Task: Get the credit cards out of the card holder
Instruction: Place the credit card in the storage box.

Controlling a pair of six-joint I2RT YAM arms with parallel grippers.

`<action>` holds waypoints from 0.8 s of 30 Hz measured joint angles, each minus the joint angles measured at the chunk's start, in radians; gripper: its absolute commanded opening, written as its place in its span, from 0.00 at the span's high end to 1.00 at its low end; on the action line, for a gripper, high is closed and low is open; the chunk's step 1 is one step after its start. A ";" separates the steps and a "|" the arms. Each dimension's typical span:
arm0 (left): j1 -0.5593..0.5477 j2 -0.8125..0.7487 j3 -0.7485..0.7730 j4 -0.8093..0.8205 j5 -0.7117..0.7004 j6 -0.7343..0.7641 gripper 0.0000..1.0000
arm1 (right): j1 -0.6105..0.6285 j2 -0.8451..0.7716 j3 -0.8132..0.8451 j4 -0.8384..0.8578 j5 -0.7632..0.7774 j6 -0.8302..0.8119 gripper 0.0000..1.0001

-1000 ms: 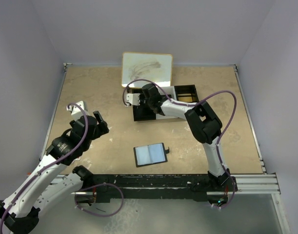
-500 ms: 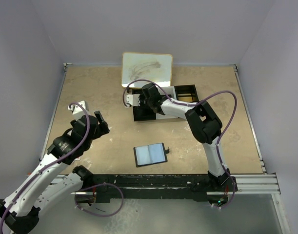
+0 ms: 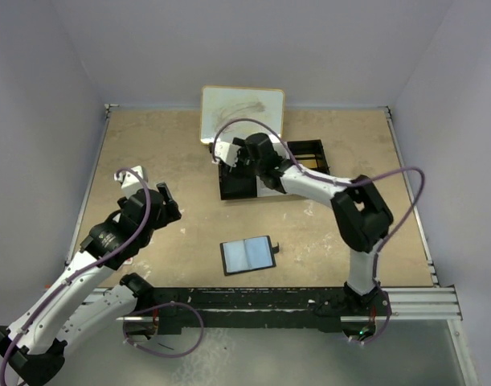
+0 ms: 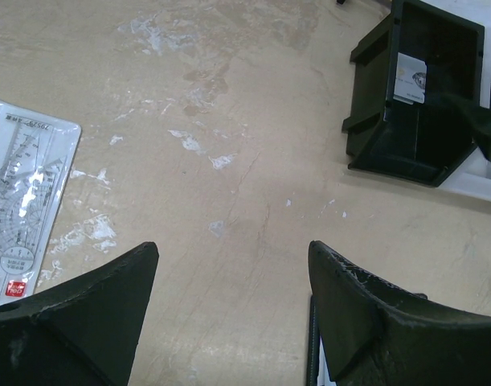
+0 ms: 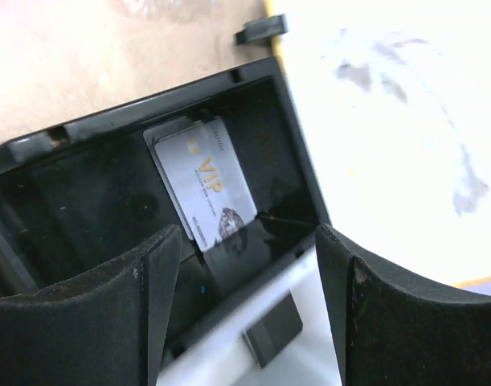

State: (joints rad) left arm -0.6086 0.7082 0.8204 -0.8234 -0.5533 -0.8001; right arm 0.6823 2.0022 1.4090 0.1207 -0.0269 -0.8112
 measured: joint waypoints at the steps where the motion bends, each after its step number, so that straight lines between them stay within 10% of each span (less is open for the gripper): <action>1: 0.000 0.000 0.000 0.000 0.000 0.000 0.27 | 0.000 -0.062 -0.053 0.037 -0.001 0.050 0.29; 13: 0.000 -0.003 0.000 0.000 -0.004 0.000 0.27 | 0.008 -0.481 -0.310 0.043 0.002 1.039 0.20; 24: 0.000 -0.047 0.000 -0.010 -0.070 -0.027 0.27 | 0.387 -0.504 -0.526 -0.216 0.278 1.556 0.17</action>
State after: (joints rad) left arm -0.6086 0.6613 0.8204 -0.8333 -0.6231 -0.8272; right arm 1.0691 1.4982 0.8829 -0.0952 0.2516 0.7444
